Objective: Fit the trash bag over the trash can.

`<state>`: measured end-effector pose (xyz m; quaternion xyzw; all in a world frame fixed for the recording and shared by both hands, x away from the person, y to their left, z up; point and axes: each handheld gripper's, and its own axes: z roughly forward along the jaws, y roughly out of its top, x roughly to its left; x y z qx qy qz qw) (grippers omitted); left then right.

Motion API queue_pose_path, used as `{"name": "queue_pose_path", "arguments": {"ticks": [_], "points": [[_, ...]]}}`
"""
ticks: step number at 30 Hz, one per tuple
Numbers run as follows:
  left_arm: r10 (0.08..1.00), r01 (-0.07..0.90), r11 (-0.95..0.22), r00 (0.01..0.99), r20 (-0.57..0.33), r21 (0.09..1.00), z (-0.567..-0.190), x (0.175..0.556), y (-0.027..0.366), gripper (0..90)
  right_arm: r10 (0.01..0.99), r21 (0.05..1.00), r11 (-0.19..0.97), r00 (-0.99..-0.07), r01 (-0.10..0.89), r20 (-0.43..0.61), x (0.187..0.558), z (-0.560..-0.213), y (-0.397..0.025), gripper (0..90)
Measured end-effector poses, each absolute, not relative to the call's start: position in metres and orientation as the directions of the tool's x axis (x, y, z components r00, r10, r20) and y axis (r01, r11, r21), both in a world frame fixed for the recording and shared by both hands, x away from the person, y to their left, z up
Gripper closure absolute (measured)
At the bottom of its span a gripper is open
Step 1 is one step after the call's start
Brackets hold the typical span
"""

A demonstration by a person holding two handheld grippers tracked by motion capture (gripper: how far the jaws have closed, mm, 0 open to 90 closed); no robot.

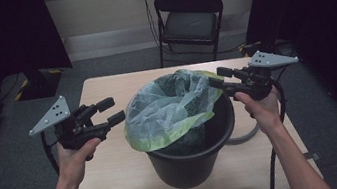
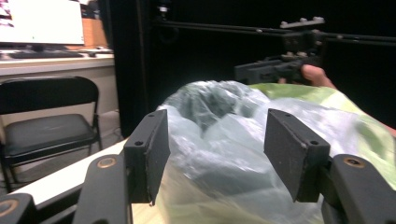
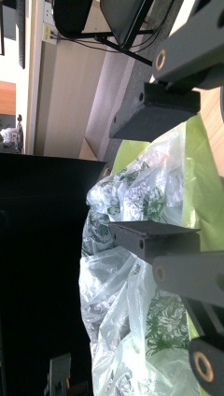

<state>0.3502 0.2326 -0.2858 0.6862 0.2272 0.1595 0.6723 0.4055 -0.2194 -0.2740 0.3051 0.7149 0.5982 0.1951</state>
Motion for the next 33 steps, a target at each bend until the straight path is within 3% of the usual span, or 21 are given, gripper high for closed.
{"name": "queue_pose_path", "arguments": {"ticks": [11,14,21,25,27,28,31,33], "points": [[0.564,0.214,-0.009,0.808,-0.172,0.977,-0.301,0.404,0.209,50.0,0.668,0.974,0.11,-0.74,0.197,0.074,0.401,-0.273,-0.222,50.4],[0.553,0.224,0.003,0.812,-0.188,0.975,-0.306,0.4,0.207,49.6,0.678,0.975,0.099,-0.731,0.2,0.081,0.4,-0.272,-0.23,48.6],[0.539,0.181,-0.029,0.831,-0.137,0.983,-0.305,0.371,0.207,52.6,0.692,0.975,0.086,-0.716,0.204,0.089,0.4,-0.271,-0.235,45.8],[0.525,0.169,-0.039,0.842,-0.123,0.985,-0.305,0.352,0.206,48.8,0.694,0.973,0.081,-0.713,0.216,0.101,0.404,-0.273,-0.234,44.9],[0.512,0.177,-0.03,0.848,-0.136,0.984,-0.305,0.345,0.209,48.5,0.688,0.969,0.088,-0.717,0.229,0.107,0.407,-0.274,-0.23,44.8],[0.468,0.218,0.003,0.862,-0.194,0.976,-0.307,0.34,0.216,50.3,0.686,0.969,0.088,-0.719,0.232,0.11,0.408,-0.274,-0.229,44.7],[0.43,0.226,0.016,0.878,-0.21,0.974,-0.307,0.341,0.223,51.4,0.68,0.968,0.086,-0.724,0.237,0.117,0.409,-0.274,-0.227,44.5],[0.426,0.223,0.046,0.877,-0.221,0.974,-0.305,0.344,0.229,46.7,0.673,0.966,0.079,-0.729,0.245,0.129,0.412,-0.273,-0.224,44.2]]}}
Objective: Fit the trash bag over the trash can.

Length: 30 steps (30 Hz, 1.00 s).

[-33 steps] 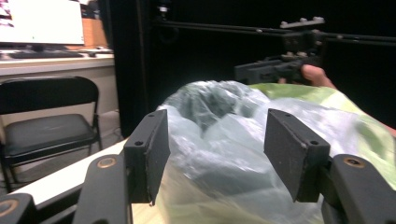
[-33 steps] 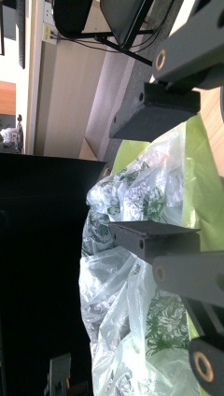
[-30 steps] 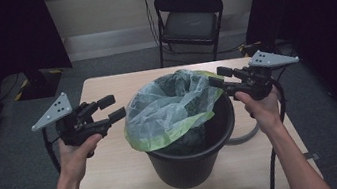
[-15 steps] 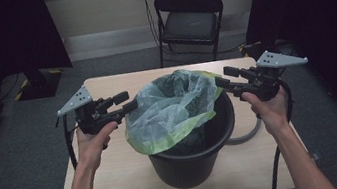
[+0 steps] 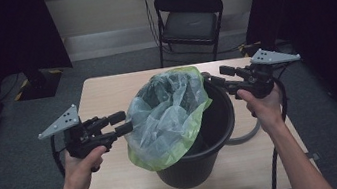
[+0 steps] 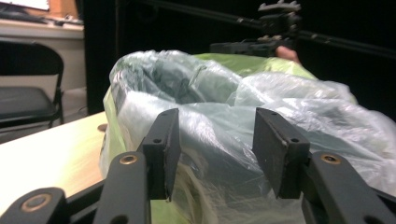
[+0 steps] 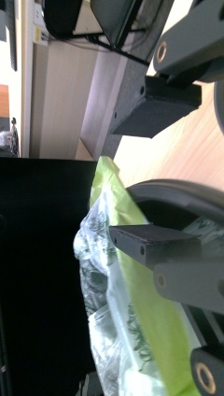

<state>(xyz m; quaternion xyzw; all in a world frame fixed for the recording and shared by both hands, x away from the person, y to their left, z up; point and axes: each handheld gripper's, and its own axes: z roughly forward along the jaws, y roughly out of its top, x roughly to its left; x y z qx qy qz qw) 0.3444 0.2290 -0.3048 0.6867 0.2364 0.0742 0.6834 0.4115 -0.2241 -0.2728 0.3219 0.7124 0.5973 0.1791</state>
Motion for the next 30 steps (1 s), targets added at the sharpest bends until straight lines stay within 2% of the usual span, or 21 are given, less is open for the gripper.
{"name": "queue_pose_path", "arguments": {"ticks": [2,5,6,7,10,14,20,21,23,25,27,30], "points": [[0.43,0.212,0.069,0.875,-0.221,0.975,-0.302,0.35,0.229,46.6,0.663,0.965,0.081,-0.736,0.251,0.136,0.414,-0.269,-0.22,44.2],[0.467,0.193,0.04,0.864,-0.189,0.98,-0.3,0.361,0.221,44.9,0.643,0.962,0.094,-0.754,0.257,0.138,0.417,-0.263,-0.212,44.2],[0.454,0.203,0.048,0.868,-0.202,0.978,-0.301,0.366,0.219,44.9,0.64,0.962,0.098,-0.756,0.255,0.135,0.417,-0.262,-0.209,44.3],[0.479,0.206,0.053,0.853,-0.206,0.977,-0.303,0.372,0.215,44.8,0.631,0.962,0.106,-0.764,0.252,0.131,0.417,-0.259,-0.204,44.2],[0.482,0.214,0.041,0.851,-0.207,0.976,-0.304,0.375,0.21,43.2,0.622,0.96,0.124,-0.773,0.253,0.124,0.417,-0.258,-0.2,44.2],[0.528,0.194,-0.009,0.834,-0.161,0.981,-0.304,0.369,0.199,41.2,0.627,0.948,0.163,-0.771,0.273,0.115,0.421,-0.261,-0.196,44.6],[0.53,0.181,-0.028,0.836,-0.139,0.983,-0.303,0.361,0.199,39.1,0.623,0.933,0.195,-0.773,0.302,0.12,0.428,-0.263,-0.196,51.6],[0.525,0.179,-0.026,0.84,-0.138,0.984,-0.302,0.361,0.201,39.2,0.636,0.922,0.227,-0.764,0.314,0.104,0.431,-0.263,-0.193,55.9],[0.522,0.165,-0.006,0.842,-0.138,0.986,-0.3,0.36,0.203,39.2,0.635,0.918,0.233,-0.765,0.321,0.106,0.432,-0.264,-0.191,58.6],[0.525,0.161,0.005,0.84,-0.139,0.987,-0.298,0.361,0.206,39.2,0.646,0.911,0.251,-0.758,0.326,0.093,0.433,-0.264,-0.188,66.8],[0.527,0.164,0.006,0.838,-0.142,0.987,-0.298,0.362,0.206,39.2,0.648,0.912,0.246,-0.756,0.328,0.097,0.434,-0.264,-0.188,69.6],[0.533,0.169,0.014,0.833,-0.151,0.985,-0.299,0.365,0.208,39.1,0.657,0.917,0.237,-0.748,0.322,0.093,0.436,-0.262,-0.19,80.4]]}}
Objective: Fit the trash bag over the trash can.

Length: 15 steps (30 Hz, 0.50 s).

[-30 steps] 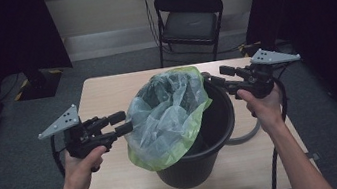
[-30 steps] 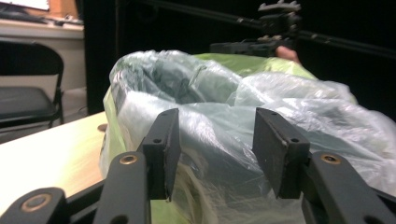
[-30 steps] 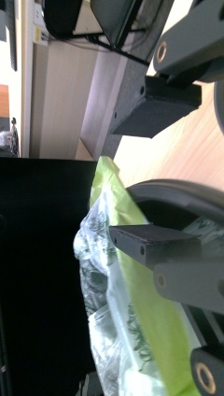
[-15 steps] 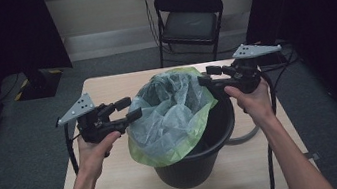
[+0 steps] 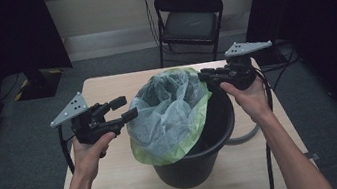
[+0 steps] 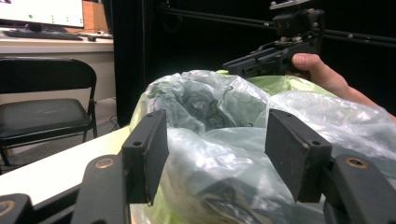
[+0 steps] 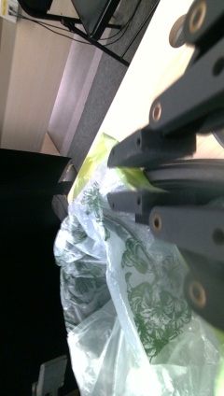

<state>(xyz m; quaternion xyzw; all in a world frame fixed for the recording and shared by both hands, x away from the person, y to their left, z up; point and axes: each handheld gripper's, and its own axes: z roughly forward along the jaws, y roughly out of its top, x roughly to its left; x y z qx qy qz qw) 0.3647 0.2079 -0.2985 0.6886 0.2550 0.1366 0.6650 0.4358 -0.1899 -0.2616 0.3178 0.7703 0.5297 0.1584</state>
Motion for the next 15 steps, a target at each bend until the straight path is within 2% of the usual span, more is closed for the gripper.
{"name": "queue_pose_path", "arguments": {"ticks": [1,3,8,15], "points": [[0.528,0.173,0.018,0.835,-0.157,0.985,-0.299,0.366,0.208,39.1,0.651,0.918,0.229,-0.752,0.323,0.102,0.437,-0.262,-0.191,85.7],[0.529,0.184,0.013,0.833,-0.163,0.983,-0.302,0.368,0.206,37.7,0.649,0.92,0.231,-0.755,0.318,0.098,0.437,-0.263,-0.192,90.0],[0.532,0.184,0.001,0.832,-0.157,0.983,-0.305,0.366,0.204,36.7,0.668,0.931,0.207,-0.739,0.3,0.09,0.433,-0.263,-0.198,90.0],[0.534,0.181,-0.002,0.832,-0.152,0.983,-0.304,0.365,0.201,36.0,0.701,0.944,0.134,-0.702,0.303,0.125,0.417,-0.278,-0.234,90.0]]}}
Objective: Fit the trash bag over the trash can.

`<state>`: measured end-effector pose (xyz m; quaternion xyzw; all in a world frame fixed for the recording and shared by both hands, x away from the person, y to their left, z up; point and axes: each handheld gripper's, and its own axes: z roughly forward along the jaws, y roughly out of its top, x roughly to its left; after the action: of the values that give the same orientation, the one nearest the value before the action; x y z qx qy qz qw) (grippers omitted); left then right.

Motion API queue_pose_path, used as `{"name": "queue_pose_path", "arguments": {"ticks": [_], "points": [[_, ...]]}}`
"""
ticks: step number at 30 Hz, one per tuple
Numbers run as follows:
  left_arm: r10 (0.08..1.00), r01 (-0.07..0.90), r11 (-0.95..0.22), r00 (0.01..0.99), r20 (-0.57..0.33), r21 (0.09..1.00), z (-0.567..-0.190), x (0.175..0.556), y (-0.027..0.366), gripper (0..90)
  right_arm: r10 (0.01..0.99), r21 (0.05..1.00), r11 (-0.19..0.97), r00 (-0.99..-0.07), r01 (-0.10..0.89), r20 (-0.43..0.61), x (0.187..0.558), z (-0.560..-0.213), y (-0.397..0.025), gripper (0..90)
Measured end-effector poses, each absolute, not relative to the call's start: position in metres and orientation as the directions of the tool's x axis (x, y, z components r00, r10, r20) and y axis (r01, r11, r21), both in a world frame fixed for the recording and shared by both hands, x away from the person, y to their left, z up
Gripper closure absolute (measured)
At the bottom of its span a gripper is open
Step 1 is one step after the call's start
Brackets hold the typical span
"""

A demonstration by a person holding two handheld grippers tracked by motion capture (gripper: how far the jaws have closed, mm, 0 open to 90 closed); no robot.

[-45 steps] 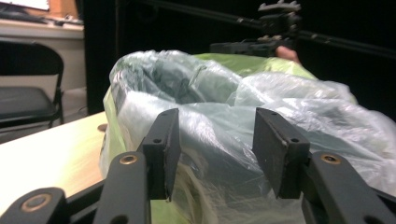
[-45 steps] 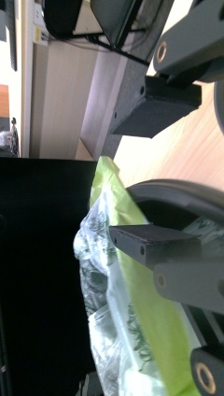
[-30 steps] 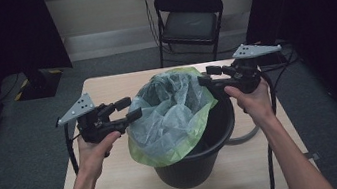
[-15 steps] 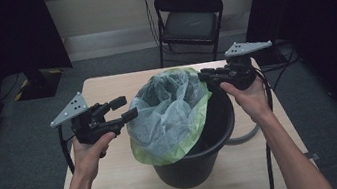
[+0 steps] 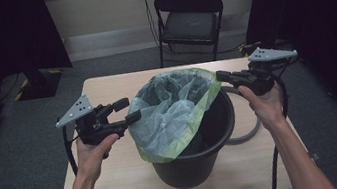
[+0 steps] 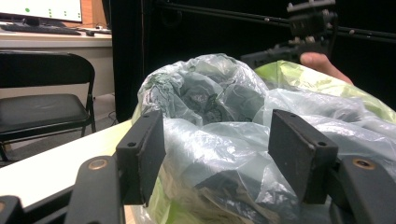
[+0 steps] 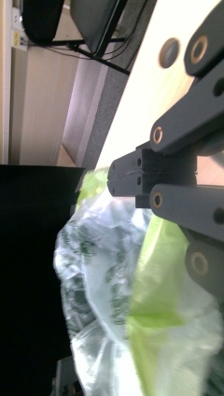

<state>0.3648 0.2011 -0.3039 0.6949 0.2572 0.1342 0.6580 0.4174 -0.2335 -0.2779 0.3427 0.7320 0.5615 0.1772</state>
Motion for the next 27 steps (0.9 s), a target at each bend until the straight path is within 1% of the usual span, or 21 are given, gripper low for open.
{"name": "queue_pose_path", "arguments": {"ticks": [5,10,11,12,15,16,17,18,19,22,23,25,26,27], "points": [[0.542,0.188,0.012,0.825,-0.164,0.982,-0.303,0.37,0.201,36.6,0.7,0.939,0.107,-0.695,0.328,0.163,0.41,-0.301,-0.249,90.0],[0.548,0.185,0.016,0.821,-0.163,0.983,-0.303,0.373,0.2,39.8,0.695,0.918,0.147,-0.699,0.369,0.17,0.411,-0.329,-0.242,90.0],[0.544,0.188,0.017,0.822,-0.166,0.982,-0.304,0.372,0.199,42.0,0.698,0.915,0.156,-0.697,0.371,0.164,0.412,-0.333,-0.24,90.0],[0.534,0.186,-0.004,0.831,-0.155,0.982,-0.305,0.372,0.198,42.4,0.692,0.922,0.146,-0.703,0.358,0.164,0.413,-0.334,-0.24,90.0],[0.537,0.186,-0.015,0.831,-0.149,0.983,-0.305,0.368,0.198,42.1,0.698,0.932,0.12,-0.697,0.341,0.164,0.413,-0.33,-0.241,90.0],[0.541,0.18,-0.025,0.83,-0.138,0.983,-0.304,0.365,0.198,42.1,0.707,0.94,0.104,-0.689,0.324,0.159,0.414,-0.321,-0.244,79.5],[0.541,0.18,-0.025,0.83,-0.138,0.983,-0.304,0.365,0.198,42.0,0.707,0.94,0.104,-0.689,0.324,0.159,0.414,-0.321,-0.244,79.5],[0.542,0.177,-0.03,0.83,-0.133,0.984,-0.304,0.363,0.199,42.0,0.722,0.944,0.098,-0.676,0.314,0.15,0.413,-0.316,-0.244,77.5],[0.541,0.18,-0.044,0.831,-0.128,0.983,-0.305,0.359,0.2,42.1,0.733,0.95,0.088,-0.666,0.299,0.142,0.413,-0.307,-0.246,70.7],[0.53,0.18,-0.039,0.838,-0.133,0.983,-0.305,0.355,0.203,42.2,0.736,0.955,0.079,-0.663,0.285,0.137,0.41,-0.298,-0.246,69.1],[0.525,0.177,-0.04,0.841,-0.13,0.983,-0.305,0.354,0.205,43.4,0.731,0.959,0.077,-0.67,0.274,0.132,0.408,-0.294,-0.247,67.2],[0.513,0.175,-0.033,0.848,-0.133,0.984,-0.304,0.351,0.208,46.4,0.728,0.963,0.074,-0.674,0.258,0.125,0.406,-0.289,-0.246,66.0],[0.488,0.174,-0.002,0.86,-0.151,0.985,-0.303,0.352,0.212,48.1,0.722,0.966,0.071,-0.681,0.25,0.123,0.404,-0.285,-0.246,63.9],[0.488,0.174,-0.002,0.86,-0.151,0.985,-0.303,0.352,0.212,50.8,0.722,0.966,0.071,-0.681,0.25,0.123,0.404,-0.285,-0.246,63.9]]}}
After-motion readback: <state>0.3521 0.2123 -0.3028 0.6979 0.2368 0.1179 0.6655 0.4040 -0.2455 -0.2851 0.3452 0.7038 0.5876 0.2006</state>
